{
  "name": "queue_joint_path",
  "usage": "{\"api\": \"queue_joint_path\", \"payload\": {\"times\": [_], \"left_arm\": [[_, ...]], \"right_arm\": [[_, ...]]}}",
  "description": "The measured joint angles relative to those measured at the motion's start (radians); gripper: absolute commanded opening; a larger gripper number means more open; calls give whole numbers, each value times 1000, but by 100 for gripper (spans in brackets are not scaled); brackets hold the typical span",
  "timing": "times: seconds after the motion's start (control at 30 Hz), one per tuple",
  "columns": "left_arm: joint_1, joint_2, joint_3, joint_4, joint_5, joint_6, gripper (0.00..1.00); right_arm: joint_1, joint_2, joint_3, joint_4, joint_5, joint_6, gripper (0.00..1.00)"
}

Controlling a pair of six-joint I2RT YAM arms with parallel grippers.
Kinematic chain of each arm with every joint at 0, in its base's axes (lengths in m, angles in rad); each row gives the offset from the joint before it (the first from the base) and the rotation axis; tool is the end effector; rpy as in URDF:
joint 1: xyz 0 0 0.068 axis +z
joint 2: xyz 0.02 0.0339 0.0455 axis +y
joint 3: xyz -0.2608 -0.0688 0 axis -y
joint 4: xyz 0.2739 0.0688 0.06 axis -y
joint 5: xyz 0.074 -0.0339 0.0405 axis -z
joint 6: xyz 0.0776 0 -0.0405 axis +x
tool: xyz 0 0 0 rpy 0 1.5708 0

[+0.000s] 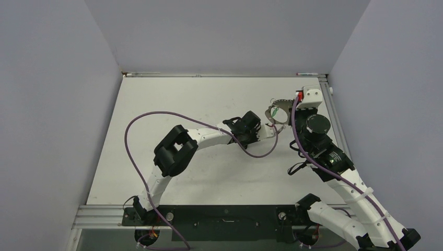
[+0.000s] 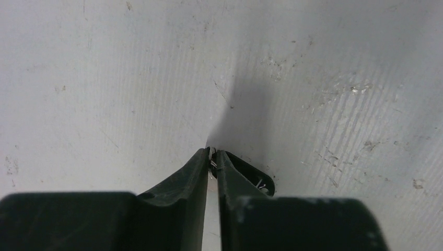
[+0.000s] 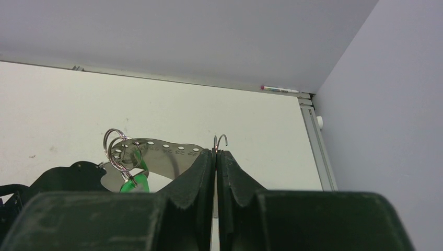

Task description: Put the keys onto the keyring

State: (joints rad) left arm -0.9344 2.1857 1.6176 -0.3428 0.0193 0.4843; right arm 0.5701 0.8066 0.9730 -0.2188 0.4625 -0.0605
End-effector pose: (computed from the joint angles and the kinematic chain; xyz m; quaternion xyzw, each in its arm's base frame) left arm 0.3117 -0.4244 0.1100 0.6186 0.7158 -0.0812 0.3138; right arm 0.2232 0.1020 0.3988 -0.0690 0.7202 0.0080 0.6903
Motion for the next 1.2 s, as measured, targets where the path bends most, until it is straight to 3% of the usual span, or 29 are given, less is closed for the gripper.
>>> {"api": "queue_joint_path", "payload": {"times": [0.03,0.47,0.87,1.2], "left_arm": [[0,3,2,0,-2,0,0],[3,-34,-60,21,11,-23,0],[31,-248,-320,61,45,-143,0],[29,-536,-520,85,16,-258,0]], "right_arm": [[0,0,0,0,0,0,5],[0,0,0,0,-1,0,5],[1,0,0,0,-19,0,5],[2,3,-9,1,-63,-3,5]]}}
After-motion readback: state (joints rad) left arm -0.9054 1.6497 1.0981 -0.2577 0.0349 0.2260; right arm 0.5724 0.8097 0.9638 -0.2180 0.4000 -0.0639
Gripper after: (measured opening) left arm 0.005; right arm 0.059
